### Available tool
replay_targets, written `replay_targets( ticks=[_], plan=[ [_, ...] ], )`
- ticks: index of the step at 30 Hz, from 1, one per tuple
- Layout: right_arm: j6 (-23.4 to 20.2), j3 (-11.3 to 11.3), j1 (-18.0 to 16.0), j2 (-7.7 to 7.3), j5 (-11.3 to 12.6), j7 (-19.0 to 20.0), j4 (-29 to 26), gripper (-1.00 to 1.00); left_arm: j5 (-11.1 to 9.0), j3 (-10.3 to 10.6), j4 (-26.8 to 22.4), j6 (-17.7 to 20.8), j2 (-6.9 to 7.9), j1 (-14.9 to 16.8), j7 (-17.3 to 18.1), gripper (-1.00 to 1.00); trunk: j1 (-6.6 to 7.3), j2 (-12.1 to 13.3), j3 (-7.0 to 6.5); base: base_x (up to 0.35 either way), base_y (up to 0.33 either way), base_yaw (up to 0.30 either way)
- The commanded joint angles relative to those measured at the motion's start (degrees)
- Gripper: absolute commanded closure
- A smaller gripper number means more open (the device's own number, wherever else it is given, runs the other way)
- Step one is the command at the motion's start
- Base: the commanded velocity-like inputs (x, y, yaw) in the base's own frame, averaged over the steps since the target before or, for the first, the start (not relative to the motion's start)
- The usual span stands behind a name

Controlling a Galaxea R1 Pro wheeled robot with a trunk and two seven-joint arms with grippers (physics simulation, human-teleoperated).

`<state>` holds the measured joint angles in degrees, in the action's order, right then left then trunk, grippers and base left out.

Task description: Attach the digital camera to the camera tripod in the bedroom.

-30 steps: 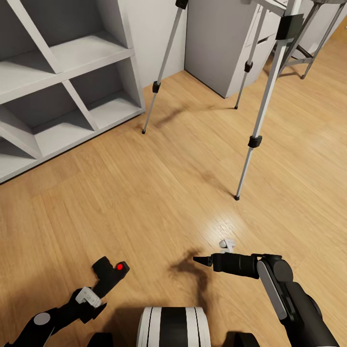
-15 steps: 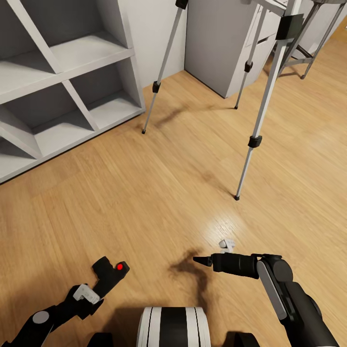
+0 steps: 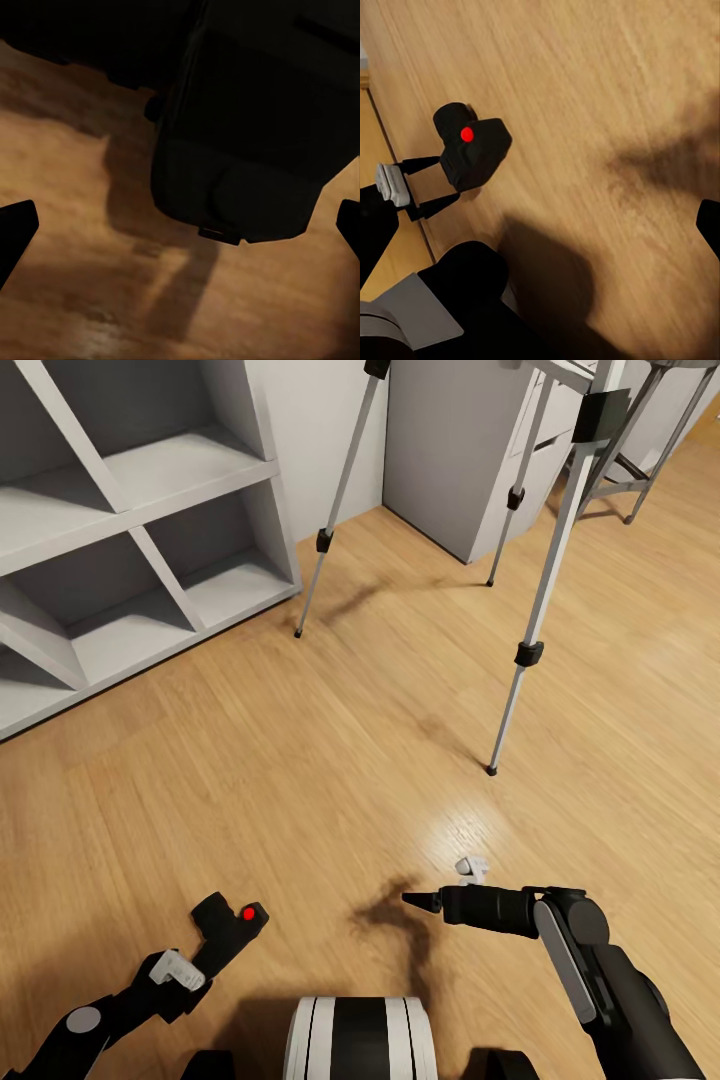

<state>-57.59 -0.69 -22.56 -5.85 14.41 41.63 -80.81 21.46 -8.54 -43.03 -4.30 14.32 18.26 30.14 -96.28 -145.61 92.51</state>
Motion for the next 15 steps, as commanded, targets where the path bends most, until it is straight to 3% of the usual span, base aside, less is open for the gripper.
replay_targets(
  ticks=[1,15],
  plan=[
    [-0.3,0.0,0.0,-0.02,0.1,0.1,0.0,-1.00,0.6,-0.2,0.0,-0.4,-0.07,0.0,0.3,-1.00,0.01,0.0,0.03,0.000,0.000,0.000],
    [-0.3,-0.1,0.0,0.20,0.0,0.0,0.0,-1.00,0.6,-0.2,0.2,-0.4,-0.33,0.0,0.3,-1.00,0.01,0.0,0.03,0.000,0.000,-0.004]
  ],
)
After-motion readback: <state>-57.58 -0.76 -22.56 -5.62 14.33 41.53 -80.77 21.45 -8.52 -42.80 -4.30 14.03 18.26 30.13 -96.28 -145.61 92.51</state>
